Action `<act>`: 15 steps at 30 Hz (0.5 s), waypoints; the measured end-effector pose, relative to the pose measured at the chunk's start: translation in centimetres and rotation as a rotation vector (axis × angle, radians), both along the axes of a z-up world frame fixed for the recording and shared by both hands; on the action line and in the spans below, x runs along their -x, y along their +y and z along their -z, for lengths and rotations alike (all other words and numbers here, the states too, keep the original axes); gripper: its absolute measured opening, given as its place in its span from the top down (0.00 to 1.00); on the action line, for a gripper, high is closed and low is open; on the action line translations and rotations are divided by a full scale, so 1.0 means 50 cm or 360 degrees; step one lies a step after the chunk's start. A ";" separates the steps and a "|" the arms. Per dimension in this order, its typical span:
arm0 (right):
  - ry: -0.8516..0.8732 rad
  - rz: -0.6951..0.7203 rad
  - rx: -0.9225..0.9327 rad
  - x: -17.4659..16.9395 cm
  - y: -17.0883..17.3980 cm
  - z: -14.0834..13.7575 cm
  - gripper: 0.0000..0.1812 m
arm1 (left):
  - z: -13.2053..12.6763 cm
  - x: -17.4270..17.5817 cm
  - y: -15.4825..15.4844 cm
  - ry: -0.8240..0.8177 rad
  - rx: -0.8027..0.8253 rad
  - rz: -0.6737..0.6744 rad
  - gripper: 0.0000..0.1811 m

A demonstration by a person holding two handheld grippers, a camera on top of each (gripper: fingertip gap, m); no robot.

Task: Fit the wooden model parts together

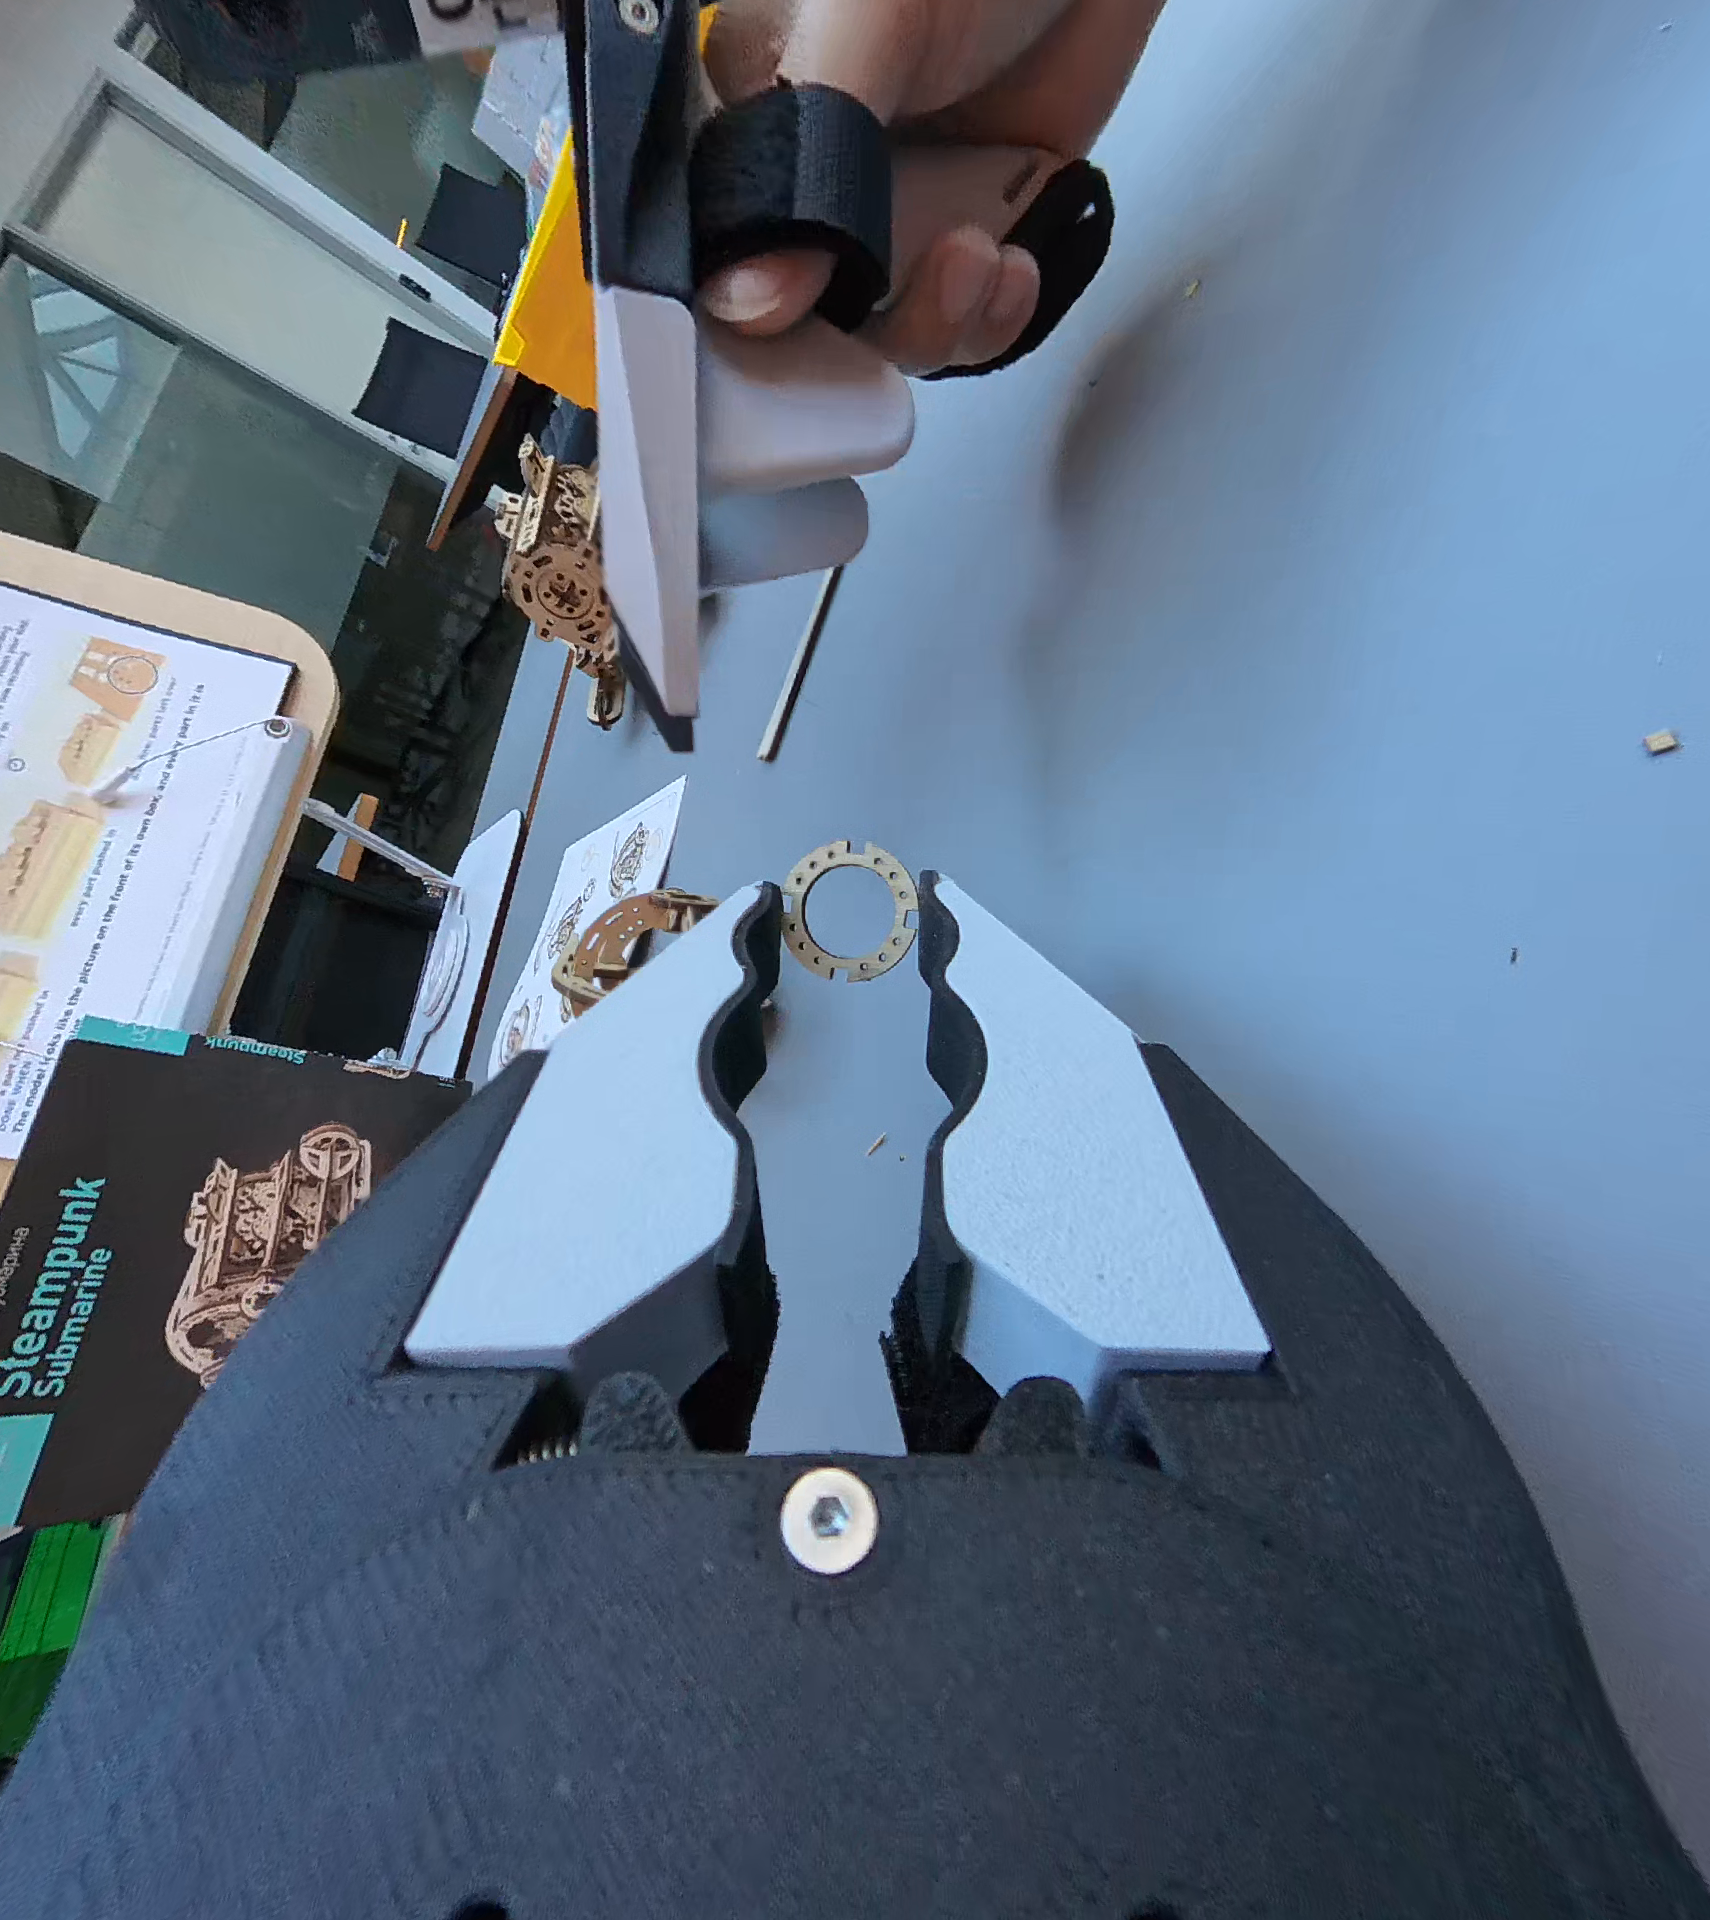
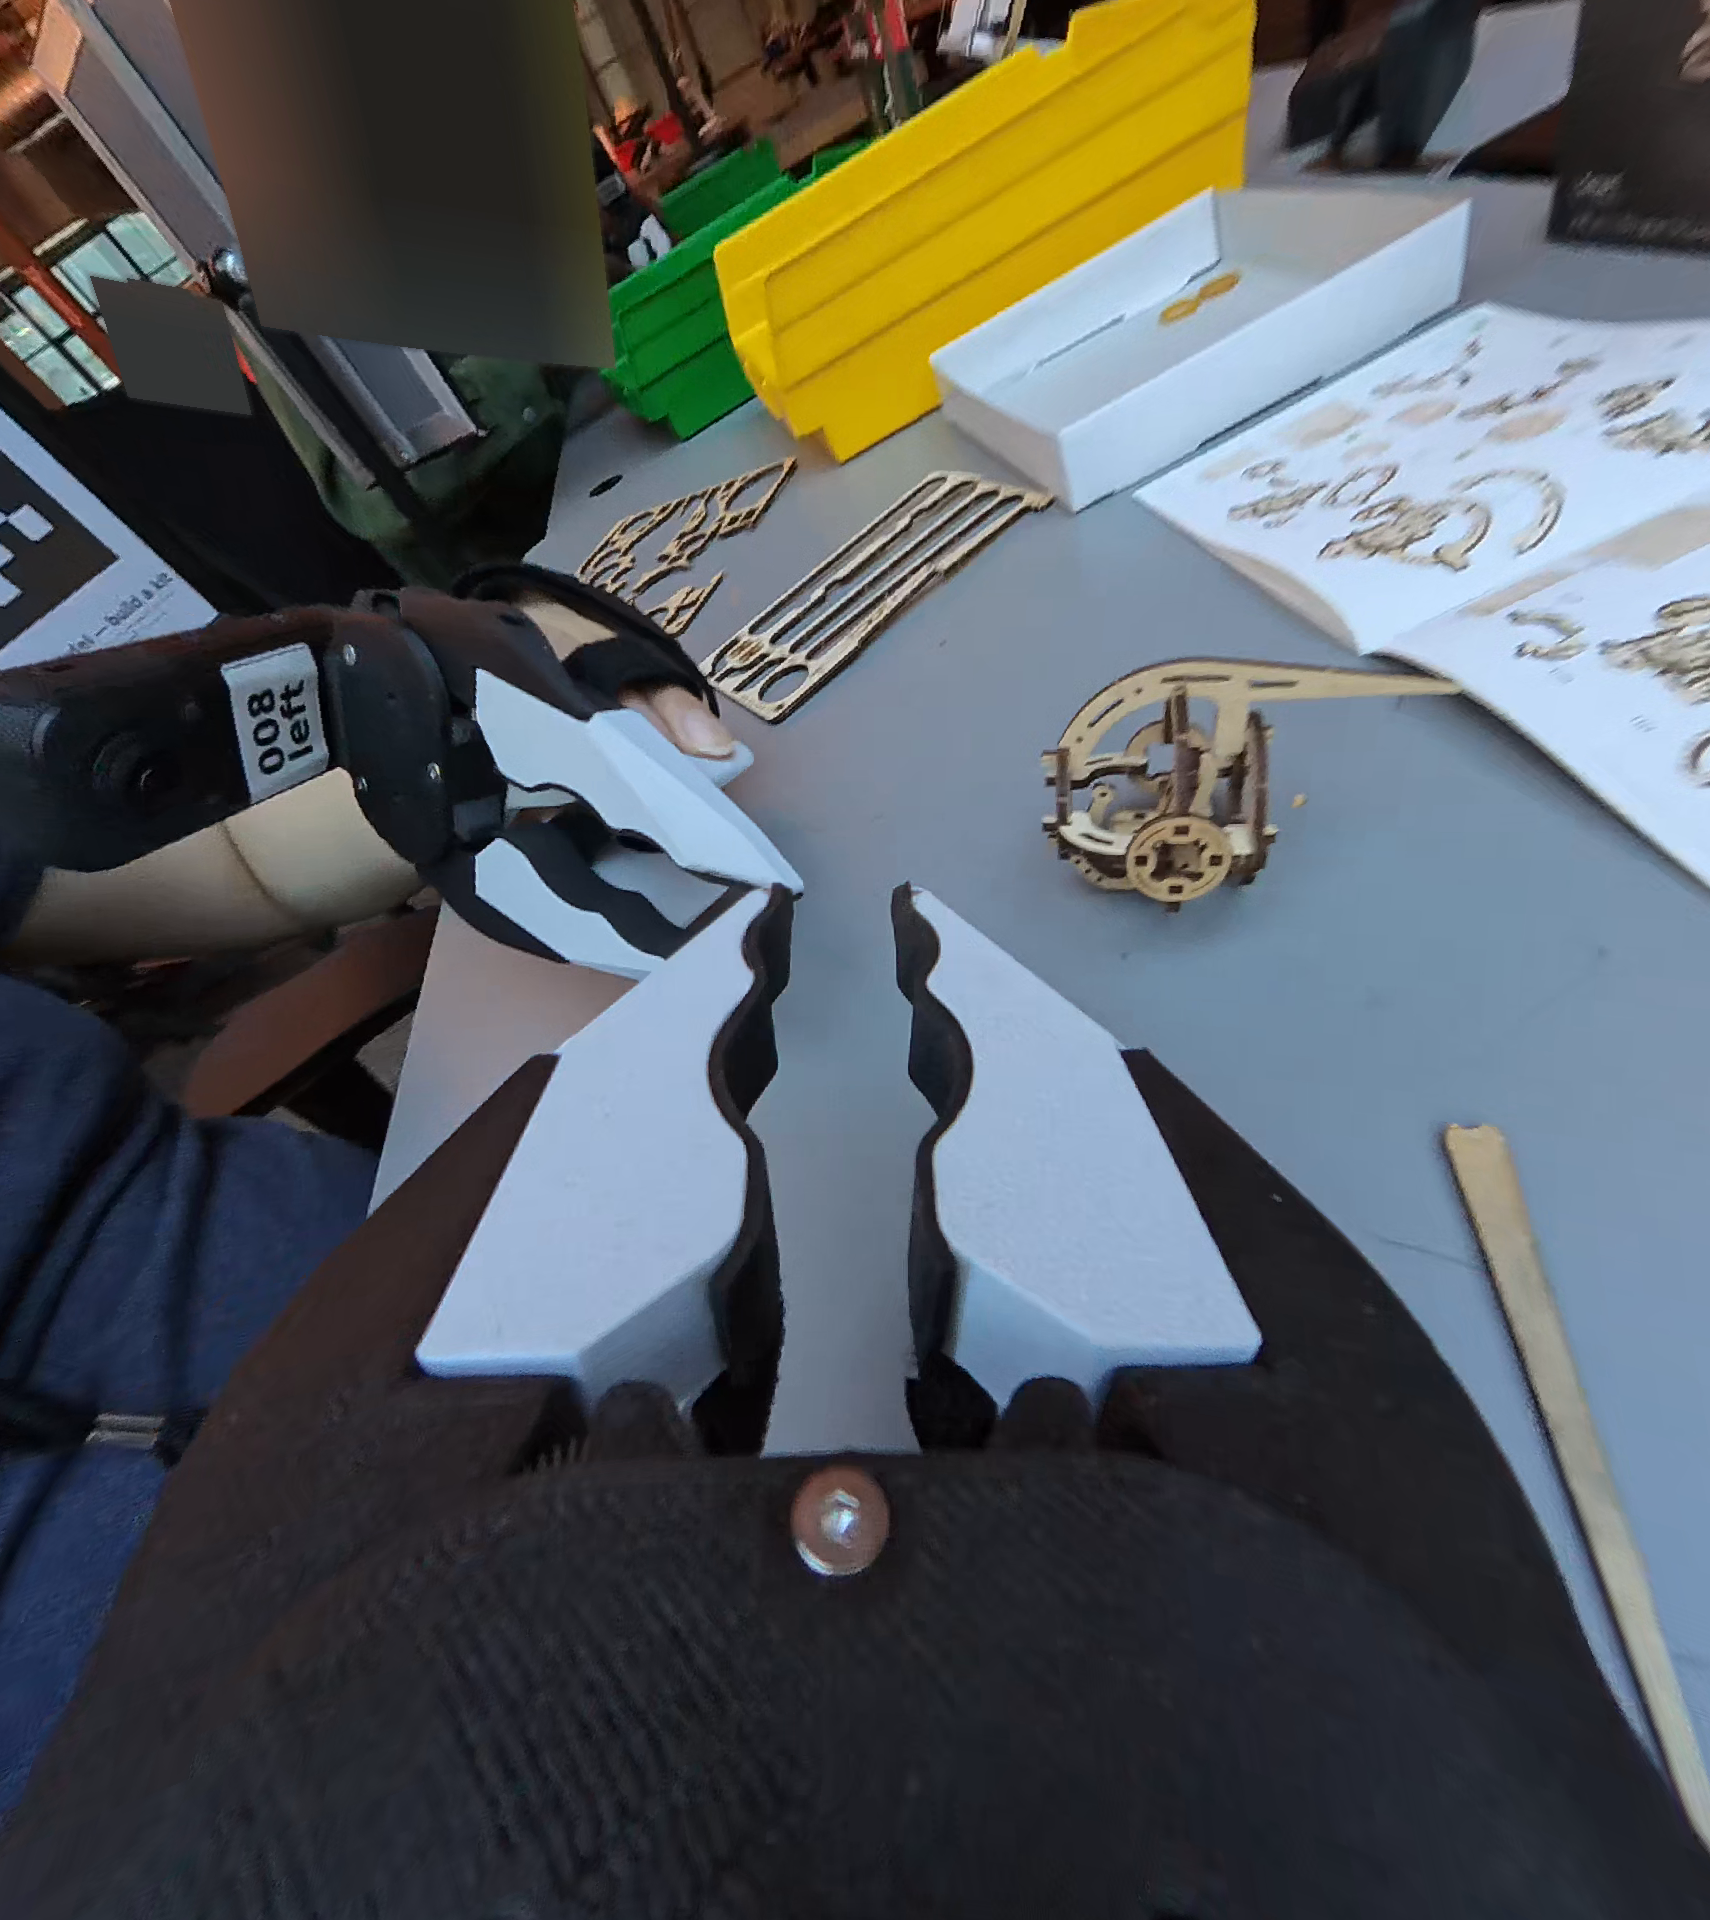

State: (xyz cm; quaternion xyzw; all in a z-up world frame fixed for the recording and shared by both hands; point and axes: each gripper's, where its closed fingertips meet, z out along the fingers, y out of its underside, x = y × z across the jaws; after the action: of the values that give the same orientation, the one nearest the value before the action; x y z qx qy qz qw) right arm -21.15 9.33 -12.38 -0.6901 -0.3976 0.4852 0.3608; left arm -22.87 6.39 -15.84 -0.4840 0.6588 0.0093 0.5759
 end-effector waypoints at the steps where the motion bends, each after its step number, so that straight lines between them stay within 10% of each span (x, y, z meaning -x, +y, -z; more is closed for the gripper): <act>1: 0.0013 0.0020 -0.0019 -0.002 0.004 -0.004 0.90 | 0.001 0.001 0.000 -0.0003 -0.0002 -0.0006 0.86; 15: -0.0013 0.0512 -0.0480 -0.059 0.097 -0.005 0.92 | -0.047 0.063 0.057 -0.0236 -0.0100 -0.0264 0.86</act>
State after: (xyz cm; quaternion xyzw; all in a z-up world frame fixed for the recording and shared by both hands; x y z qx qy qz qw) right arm -18.18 14.19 -12.12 -0.6848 -0.3520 0.3537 0.5311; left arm -26.01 9.25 -13.47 -0.5179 0.5715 0.0418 0.6352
